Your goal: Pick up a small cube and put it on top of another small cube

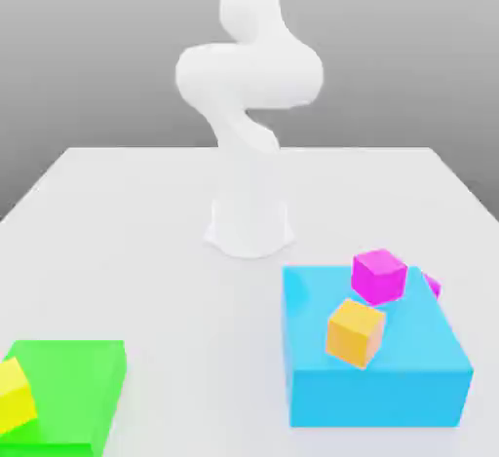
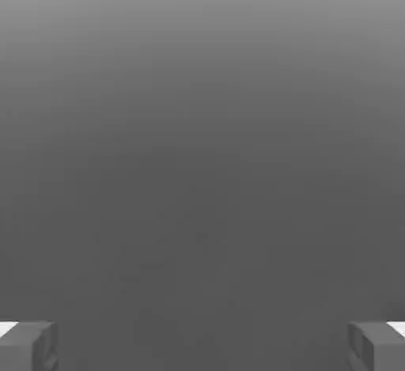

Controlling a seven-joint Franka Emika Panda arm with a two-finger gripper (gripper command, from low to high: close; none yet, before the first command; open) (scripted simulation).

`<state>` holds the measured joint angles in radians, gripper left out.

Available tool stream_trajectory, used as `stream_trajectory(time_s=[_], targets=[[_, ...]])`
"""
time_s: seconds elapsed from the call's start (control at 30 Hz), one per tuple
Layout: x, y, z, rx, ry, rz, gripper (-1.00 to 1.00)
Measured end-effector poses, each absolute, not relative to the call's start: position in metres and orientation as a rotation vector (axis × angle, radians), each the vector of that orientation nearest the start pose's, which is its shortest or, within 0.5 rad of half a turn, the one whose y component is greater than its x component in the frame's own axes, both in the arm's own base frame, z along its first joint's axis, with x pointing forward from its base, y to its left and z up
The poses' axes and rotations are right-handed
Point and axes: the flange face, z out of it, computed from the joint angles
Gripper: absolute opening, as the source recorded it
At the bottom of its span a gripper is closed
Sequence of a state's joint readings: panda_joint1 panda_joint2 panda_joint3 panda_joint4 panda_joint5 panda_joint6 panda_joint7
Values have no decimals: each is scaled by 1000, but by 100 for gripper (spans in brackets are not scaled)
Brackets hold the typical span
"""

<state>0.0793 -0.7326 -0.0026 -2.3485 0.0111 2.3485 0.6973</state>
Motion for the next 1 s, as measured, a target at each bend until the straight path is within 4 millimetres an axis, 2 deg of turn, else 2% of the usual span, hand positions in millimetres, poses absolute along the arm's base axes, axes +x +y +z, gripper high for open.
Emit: stream_trajectory(time_s=[0.07, 0.17, 0.27, 0.37, 0.5, 0.67, 0.9, 0.93, 1.0], targets=[[390, 56, 630, -2661, 649, -884, 0], [404, 98, 574, -2772, 375, -786, 0], [406, 141, 517, -2851, 88, -687, 0], [396, 182, 460, -2898, -211, -586, 0], [367, 230, 387, -2905, -622, -449, 0], [309, 272, 300, -2825, -1139, -272, 0], [205, 292, 198, -2535, -1845, -27, 0], [199, 293, 188, -2511, -1883, -14, 0], [204, 288, 170, -2522, -1873, -5, 0]])
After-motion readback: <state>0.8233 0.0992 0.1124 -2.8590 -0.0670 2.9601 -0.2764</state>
